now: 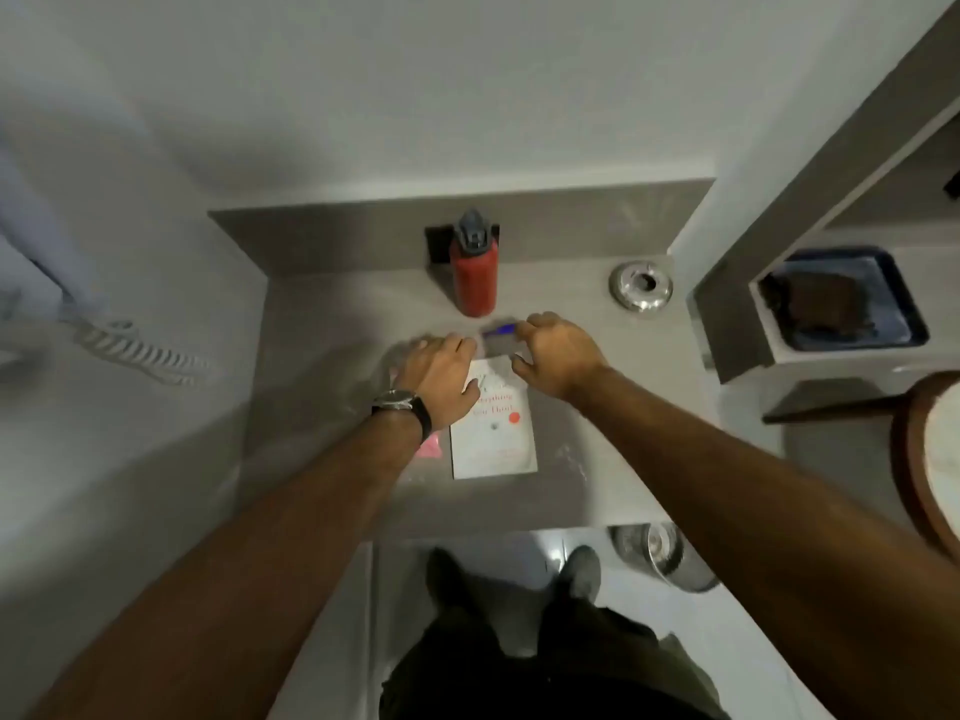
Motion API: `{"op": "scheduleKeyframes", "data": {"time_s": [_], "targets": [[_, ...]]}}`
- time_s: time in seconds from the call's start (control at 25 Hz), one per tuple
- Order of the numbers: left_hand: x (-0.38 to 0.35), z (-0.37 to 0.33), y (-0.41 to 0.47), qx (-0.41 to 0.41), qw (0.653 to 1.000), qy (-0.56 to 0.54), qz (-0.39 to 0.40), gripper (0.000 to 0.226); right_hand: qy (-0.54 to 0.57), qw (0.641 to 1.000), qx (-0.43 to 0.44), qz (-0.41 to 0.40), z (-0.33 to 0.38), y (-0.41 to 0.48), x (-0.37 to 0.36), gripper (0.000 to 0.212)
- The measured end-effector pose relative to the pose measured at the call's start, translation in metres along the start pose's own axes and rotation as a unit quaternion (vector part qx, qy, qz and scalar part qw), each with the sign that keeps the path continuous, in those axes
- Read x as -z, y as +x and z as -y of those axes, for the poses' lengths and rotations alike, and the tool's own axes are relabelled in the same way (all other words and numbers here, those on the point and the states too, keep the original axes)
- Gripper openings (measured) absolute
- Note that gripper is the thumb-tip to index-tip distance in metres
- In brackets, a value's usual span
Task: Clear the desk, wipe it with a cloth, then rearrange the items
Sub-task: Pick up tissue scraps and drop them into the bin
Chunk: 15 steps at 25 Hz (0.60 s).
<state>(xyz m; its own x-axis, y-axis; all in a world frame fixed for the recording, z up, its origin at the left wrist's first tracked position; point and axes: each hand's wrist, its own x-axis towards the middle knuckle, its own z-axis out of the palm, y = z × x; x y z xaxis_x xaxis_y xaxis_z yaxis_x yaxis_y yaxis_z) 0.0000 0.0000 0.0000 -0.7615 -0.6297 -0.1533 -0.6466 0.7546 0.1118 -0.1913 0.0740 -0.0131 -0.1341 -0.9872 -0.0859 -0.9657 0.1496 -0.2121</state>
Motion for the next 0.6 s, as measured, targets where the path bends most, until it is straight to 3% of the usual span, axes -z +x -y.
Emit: {"op": "scheduleKeyframes", "data": {"time_s": [0.08, 0.24, 0.6], "targets": [[-0.019, -0.004, 0.006, -0.008, 0.999, 0.025, 0.026, 0.037, 0.01, 0.999, -0.007, 0.047, 0.001, 0.009, -0.02, 0.058], [-0.054, -0.006, 0.009, -0.018, 0.997, 0.047, 0.05, 0.041, -0.01, 0.994, -0.007, 0.112, 0.01, 0.012, -0.057, 0.066], [-0.068, -0.01, 0.032, -0.004, 0.999, -0.002, 0.047, 0.034, 0.012, 0.998, -0.006, 0.068, 0.009, 0.012, -0.077, 0.038]]}}
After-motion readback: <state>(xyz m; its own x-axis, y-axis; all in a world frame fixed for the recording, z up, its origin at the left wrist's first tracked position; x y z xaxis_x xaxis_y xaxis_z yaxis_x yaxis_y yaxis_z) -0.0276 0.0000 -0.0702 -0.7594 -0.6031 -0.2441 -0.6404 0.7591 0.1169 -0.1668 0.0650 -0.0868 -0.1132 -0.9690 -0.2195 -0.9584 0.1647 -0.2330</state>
